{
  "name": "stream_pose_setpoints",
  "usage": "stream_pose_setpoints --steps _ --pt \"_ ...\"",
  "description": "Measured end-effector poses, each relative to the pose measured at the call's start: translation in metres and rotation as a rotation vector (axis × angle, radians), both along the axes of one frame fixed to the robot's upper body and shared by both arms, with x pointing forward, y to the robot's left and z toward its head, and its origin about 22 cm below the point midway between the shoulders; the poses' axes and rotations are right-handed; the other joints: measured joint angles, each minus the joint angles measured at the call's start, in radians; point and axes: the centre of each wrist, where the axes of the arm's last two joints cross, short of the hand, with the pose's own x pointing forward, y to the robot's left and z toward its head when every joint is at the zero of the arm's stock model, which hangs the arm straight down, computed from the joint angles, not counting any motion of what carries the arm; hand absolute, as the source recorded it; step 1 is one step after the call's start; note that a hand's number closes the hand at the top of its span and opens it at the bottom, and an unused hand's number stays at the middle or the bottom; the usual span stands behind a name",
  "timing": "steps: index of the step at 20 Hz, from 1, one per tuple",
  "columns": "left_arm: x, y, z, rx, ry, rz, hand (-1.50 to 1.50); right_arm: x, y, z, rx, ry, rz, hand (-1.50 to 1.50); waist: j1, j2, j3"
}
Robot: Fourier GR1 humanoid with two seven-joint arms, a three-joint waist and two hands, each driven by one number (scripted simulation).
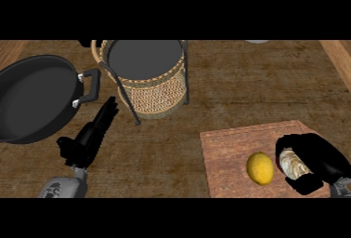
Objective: Pick the cupcake from the cutting board and place it in the tiered basket
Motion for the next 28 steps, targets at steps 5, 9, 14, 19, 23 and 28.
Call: stream_pose_setpoints --steps 5,9,14,19,23,28 --pt "0.001 -0.003 0.001 -0.001 0.000 -0.002 0.00 0.011 0.003 0.000 0.017 -0.032 0.025 1.50 0.001 0.001 0.000" --pt "0.007 -0.008 0.002 -0.003 -0.007 -0.024 0.00 0.062 -0.015 0.018 -0.008 -0.062 0.031 1.50 0.028 0.008 0.002" --pt "0.009 -0.020 0.003 -0.014 -0.020 -0.065 0.00 0.119 -0.033 0.040 -0.016 -0.125 0.030 1.50 0.062 0.019 0.003" --pt "0.006 -0.019 0.001 -0.007 -0.012 -0.060 0.00 0.153 -0.043 0.062 0.137 -0.213 0.026 1.50 0.055 0.016 0.003" --pt "0.007 -0.016 0.002 -0.007 -0.012 -0.041 0.00 0.170 -0.039 0.086 0.383 -0.238 0.072 1.50 0.039 0.010 0.002" --pt "0.005 -0.010 0.001 -0.007 -0.007 -0.025 0.00 0.189 -0.016 0.131 0.556 -0.315 0.152 1.50 0.023 0.004 0.001"
